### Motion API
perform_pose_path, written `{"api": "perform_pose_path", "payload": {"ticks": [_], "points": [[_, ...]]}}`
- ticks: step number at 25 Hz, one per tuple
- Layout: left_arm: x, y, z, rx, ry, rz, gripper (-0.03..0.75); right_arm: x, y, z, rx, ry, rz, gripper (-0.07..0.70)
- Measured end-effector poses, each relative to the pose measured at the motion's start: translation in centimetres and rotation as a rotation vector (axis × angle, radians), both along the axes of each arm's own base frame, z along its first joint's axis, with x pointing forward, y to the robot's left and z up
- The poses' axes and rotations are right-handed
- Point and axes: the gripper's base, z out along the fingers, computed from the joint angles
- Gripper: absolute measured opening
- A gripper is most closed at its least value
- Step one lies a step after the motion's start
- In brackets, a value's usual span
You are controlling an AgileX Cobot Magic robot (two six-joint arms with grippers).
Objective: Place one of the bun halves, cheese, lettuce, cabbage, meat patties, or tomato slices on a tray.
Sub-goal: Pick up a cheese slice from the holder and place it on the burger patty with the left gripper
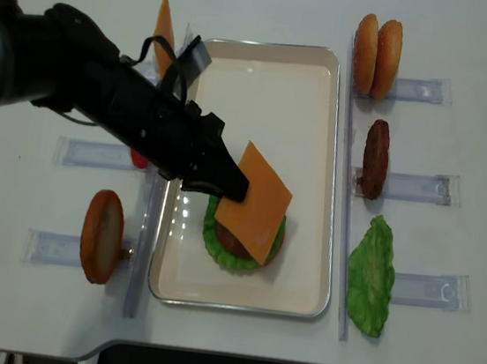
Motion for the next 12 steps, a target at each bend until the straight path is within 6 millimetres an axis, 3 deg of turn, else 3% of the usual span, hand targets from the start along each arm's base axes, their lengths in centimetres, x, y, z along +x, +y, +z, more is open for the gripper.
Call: {"api": "perform_pose_path", "payload": {"ticks": [12], "points": [[0.27,0.03,-0.69,0.036,-0.023,0.001,0.033,0.00,0.00,0.00,0.000,0.000,0.000,0.416]]}}
